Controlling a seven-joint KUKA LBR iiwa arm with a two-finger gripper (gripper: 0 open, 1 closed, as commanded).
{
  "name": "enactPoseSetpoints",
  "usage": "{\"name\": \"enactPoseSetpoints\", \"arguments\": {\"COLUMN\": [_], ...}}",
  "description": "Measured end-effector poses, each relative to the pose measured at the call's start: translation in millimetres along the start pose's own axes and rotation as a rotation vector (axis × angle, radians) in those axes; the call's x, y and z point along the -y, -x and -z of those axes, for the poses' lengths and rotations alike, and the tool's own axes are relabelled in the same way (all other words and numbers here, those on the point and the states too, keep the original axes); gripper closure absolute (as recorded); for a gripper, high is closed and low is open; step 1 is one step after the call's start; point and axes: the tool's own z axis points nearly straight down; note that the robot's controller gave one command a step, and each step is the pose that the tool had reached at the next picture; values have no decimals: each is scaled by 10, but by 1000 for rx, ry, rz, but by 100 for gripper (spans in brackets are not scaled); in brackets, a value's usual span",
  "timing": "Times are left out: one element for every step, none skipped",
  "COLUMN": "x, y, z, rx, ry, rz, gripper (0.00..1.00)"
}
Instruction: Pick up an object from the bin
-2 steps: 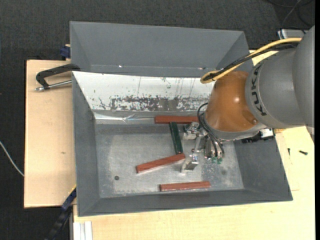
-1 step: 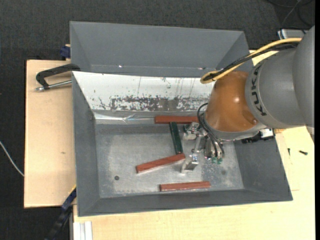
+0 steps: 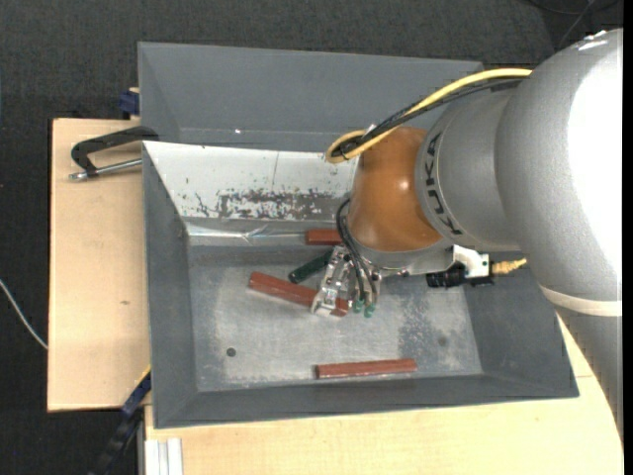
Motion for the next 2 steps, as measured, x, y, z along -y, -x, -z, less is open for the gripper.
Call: {"name": "enactPoseSetpoints", "arguments": {"x": [-2, -131], "y": [1, 19], "z": [0, 1261], "rx": [1, 5], "ry": [0, 4], "rz": [0, 17], "gripper": [100, 100]}}
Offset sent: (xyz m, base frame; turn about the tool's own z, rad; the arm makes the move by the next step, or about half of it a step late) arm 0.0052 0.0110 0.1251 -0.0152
